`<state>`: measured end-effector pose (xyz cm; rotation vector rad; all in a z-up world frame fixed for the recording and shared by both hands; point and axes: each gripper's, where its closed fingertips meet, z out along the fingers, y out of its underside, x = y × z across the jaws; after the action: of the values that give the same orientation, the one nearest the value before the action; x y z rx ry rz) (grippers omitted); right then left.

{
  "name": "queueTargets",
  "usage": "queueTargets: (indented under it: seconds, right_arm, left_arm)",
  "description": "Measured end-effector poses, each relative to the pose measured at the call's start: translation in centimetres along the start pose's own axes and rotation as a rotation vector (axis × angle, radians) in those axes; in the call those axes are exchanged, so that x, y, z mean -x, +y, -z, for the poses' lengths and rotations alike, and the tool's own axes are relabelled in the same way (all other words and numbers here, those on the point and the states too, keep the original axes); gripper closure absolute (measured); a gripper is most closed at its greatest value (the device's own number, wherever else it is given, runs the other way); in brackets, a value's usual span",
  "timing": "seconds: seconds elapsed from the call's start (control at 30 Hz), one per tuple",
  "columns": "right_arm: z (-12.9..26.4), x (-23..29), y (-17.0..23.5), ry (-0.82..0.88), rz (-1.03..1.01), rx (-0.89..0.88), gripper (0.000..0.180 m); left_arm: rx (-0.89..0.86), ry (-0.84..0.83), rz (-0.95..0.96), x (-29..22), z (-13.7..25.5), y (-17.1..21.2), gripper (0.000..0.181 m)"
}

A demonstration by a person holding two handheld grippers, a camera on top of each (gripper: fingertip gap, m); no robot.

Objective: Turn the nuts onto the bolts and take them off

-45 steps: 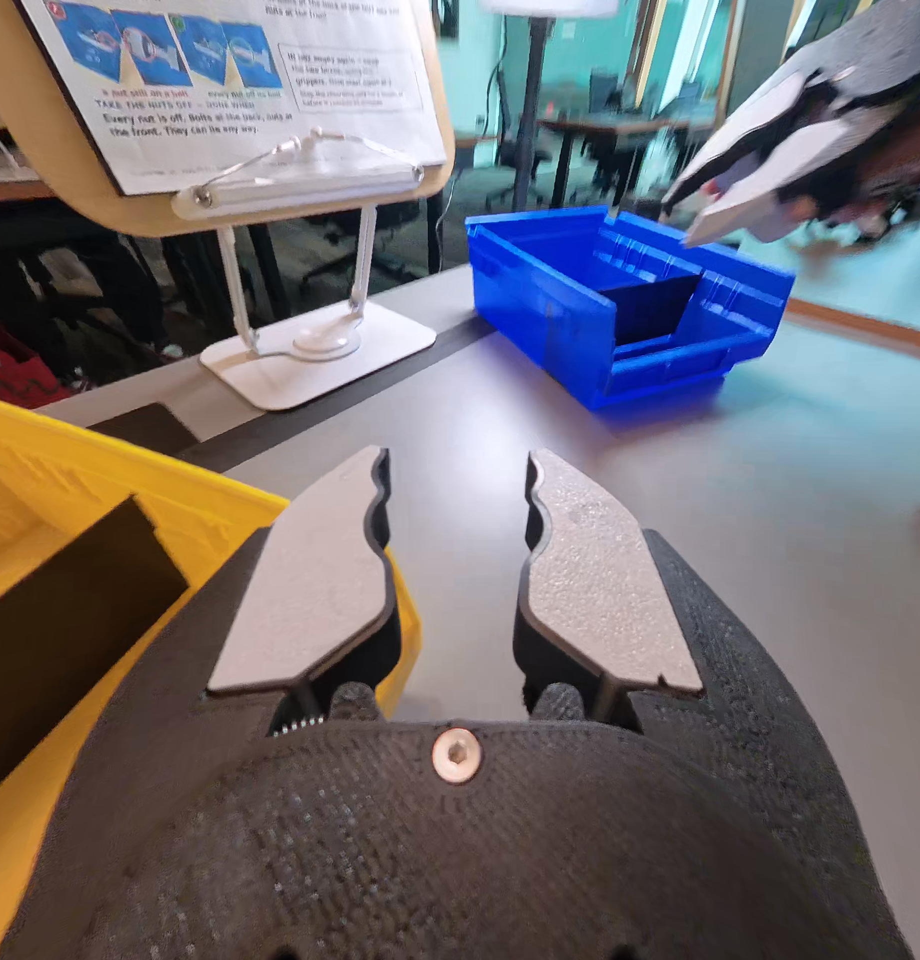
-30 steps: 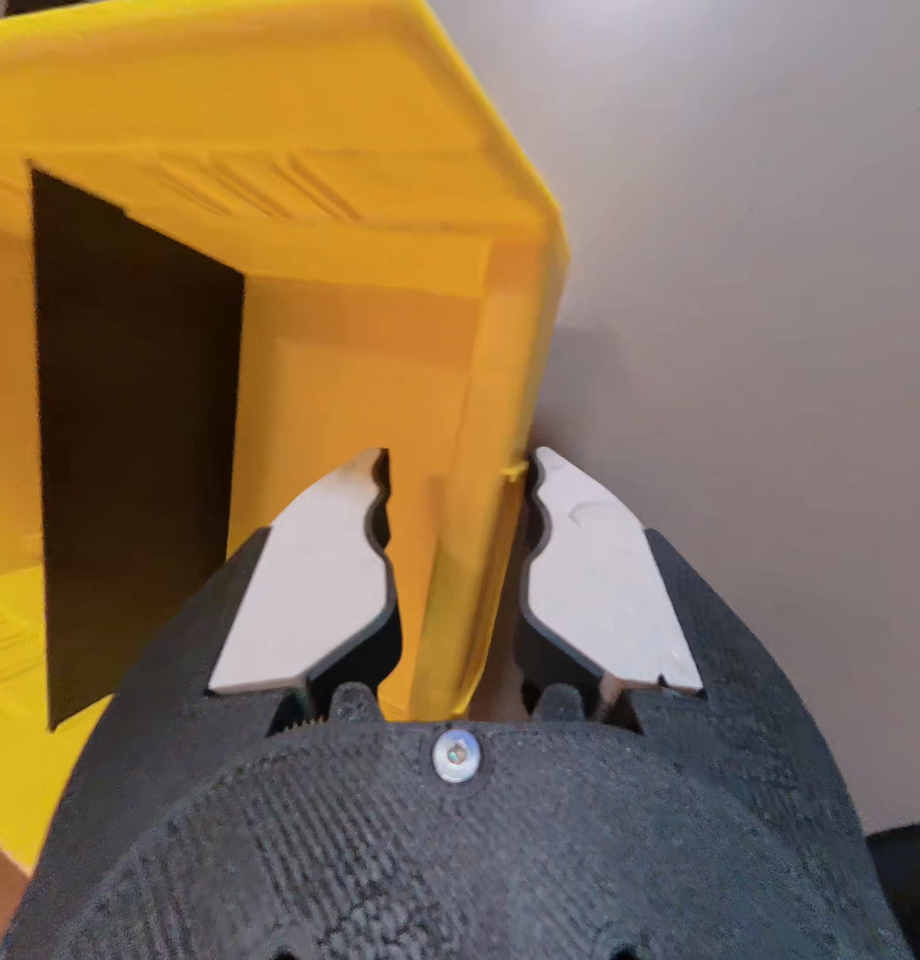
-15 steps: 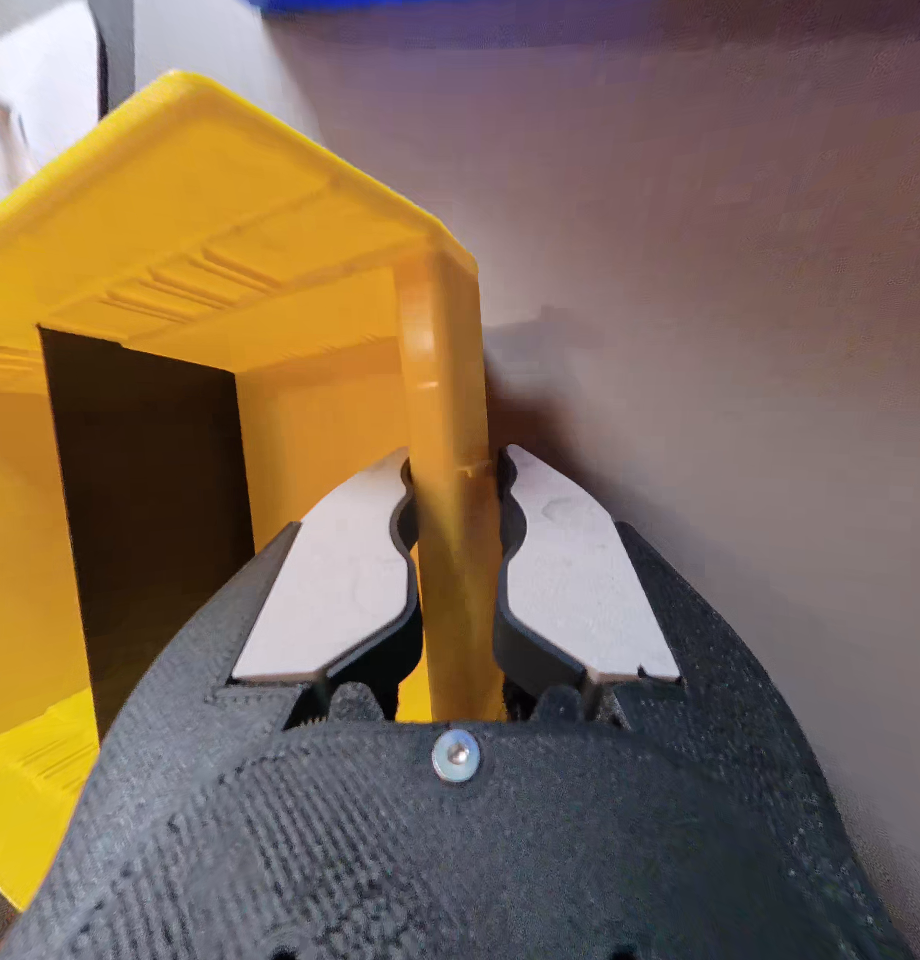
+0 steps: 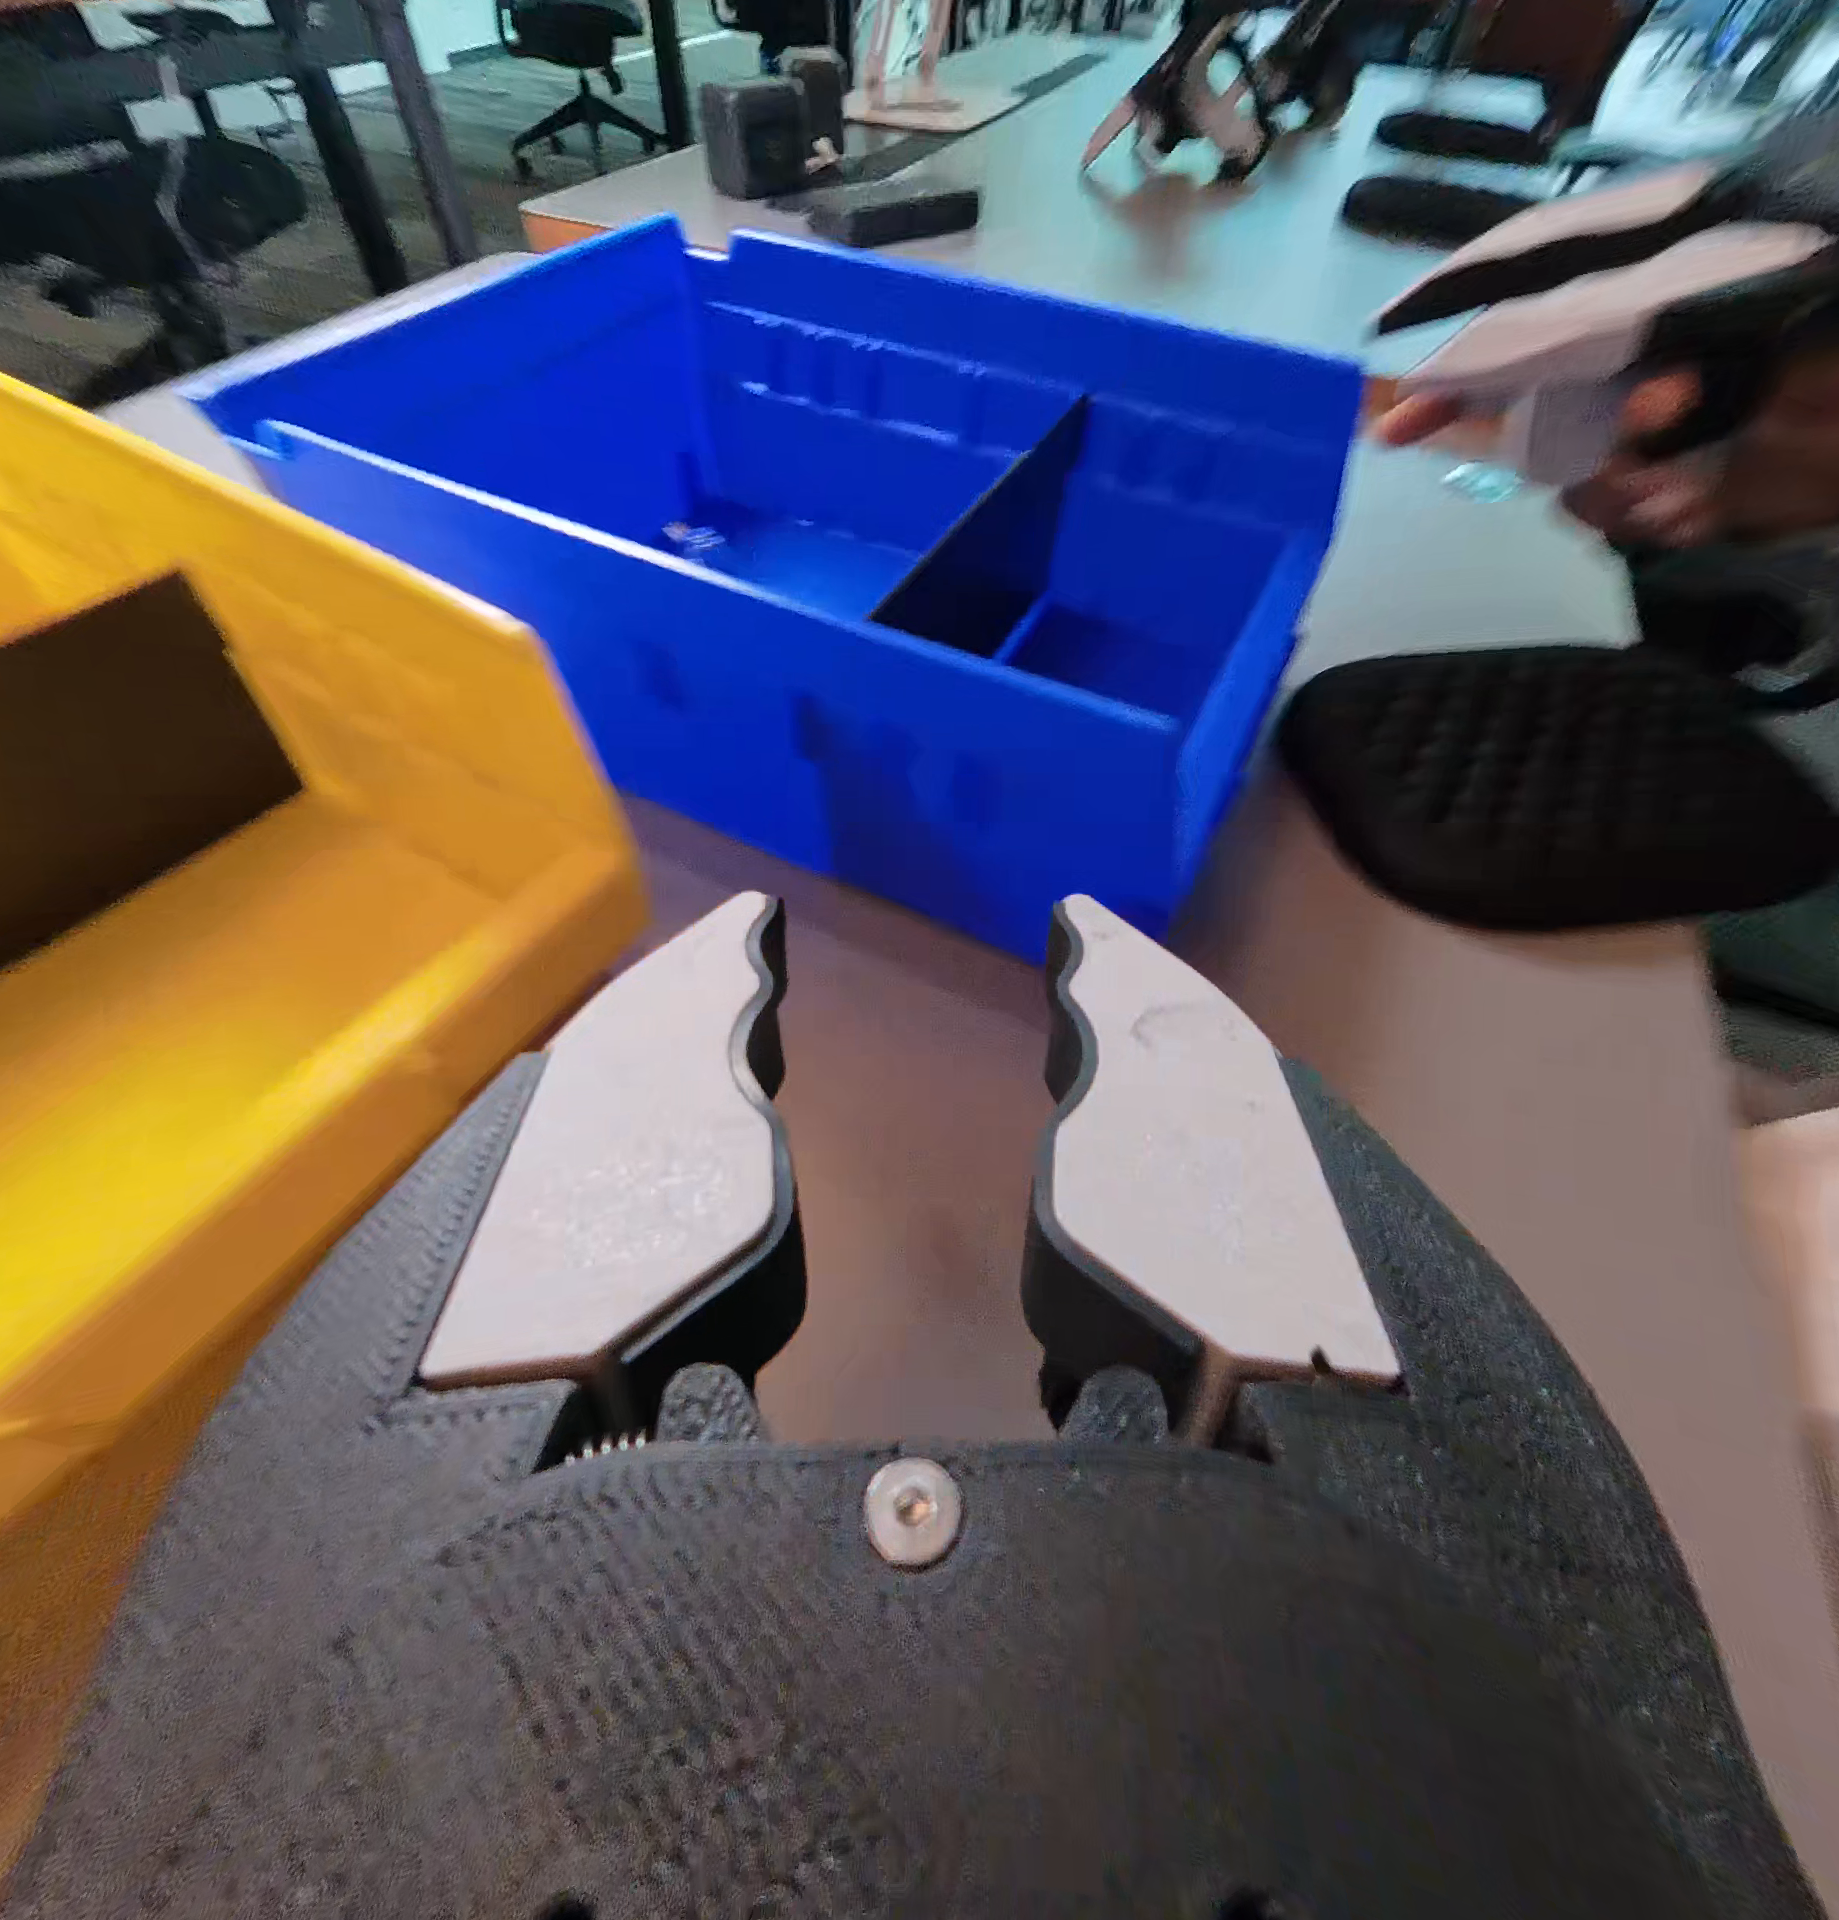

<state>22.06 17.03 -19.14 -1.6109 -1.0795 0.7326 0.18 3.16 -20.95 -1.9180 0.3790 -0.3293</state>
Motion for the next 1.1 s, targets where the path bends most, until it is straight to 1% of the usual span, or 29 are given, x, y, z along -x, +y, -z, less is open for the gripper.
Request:
queueTargets:
  seconds: [0.07,0.1,0.17,0.27,0.3,0.37,0.4,0.47,0.57,0.7,0.73,0.8,0.87,0.97,1.1]
  right_arm:
    - [-1.6,0.5,0.5,-0.035,-0.064,0.026,0.134]
    - [-2.3,0.9,0.3,-0.042,-0.077,0.028,0.134]
    - [-3.9,0.7,0.5,0.005,-0.059,0.073,0.135]
    - [-5.5,0.7,1.0,0.06,-0.03,0.124,0.138]
    - [-5.7,0.6,1.1,0.084,-0.03,0.126,0.138]
    - [-5.8,0.4,1.8,0.123,-0.007,0.132,0.144]
    - [-5.8,0.3,2.1,0.13,-0.015,0.129,0.145]
    - [-5.9,0.3,2.3,0.131,-0.046,0.11,0.15]
    - [-5.6,-0.8,2.0,0.209,-0.04,0.076,0.17]
    - [-5.2,-0.9,1.6,0.238,-0.032,0.05,0.172]
    - [-4.8,-1.0,1.2,0.25,-0.033,0.035,0.173]
    - [-3.6,-0.9,-0.2,0.275,-0.031,-0.014,0.174]
    - [-2.1,-0.6,-2.1,0.299,-0.014,-0.061,0.174]
    - [-0.2,0.1,-5.6,0.292,0.0,-0.117,0.173]
    - [1.5,2.3,-10.6,0.274,0.04,-0.215,0.173]
  left_arm:
    - [-0.015,0.039,0.08,-2.8,-1.0,-0.2,0.124]
    - [-0.019,0.034,0.105,-3.8,-1.7,-0.5,0.123]
    - [-0.033,-0.011,0.127,-4.9,-3.4,-0.8,0.118]
    - [-0.053,-0.145,0.143,-4.7,-5.8,-1.0,0.115]
    - [-0.072,-0.21,0.144,-4.2,-6.1,-1.1,0.121]
    - [-0.078,-0.332,0.136,-2.8,-6.4,-0.7,0.134]
    - [-0.073,-0.361,0.14,-2.5,-6.7,-0.4,0.136]
    - [-0.061,-0.373,0.171,-2.3,-7.3,0.0,0.138]
    - [-0.057,-0.414,0.152,-1.9,-7.5,-0.2,0.141]
    - [-0.045,-0.423,0.142,-1.7,-7.5,-0.5,0.144]
    - [-0.055,-0.424,0.131,-1.9,-7.4,-0.8,0.146]
    - [-0.092,-0.436,0.076,-2.2,-6.6,-2.1,0.154]
    - [-0.112,-0.451,0.021,-2.6,-5.8,-3.6,0.159]
    - [-0.165,-0.433,0.023,-3.1,-4.1,-6.2,0.162]
    - [-0.259,-0.467,-0.003,-3.2,-0.3,-10.0,0.163]
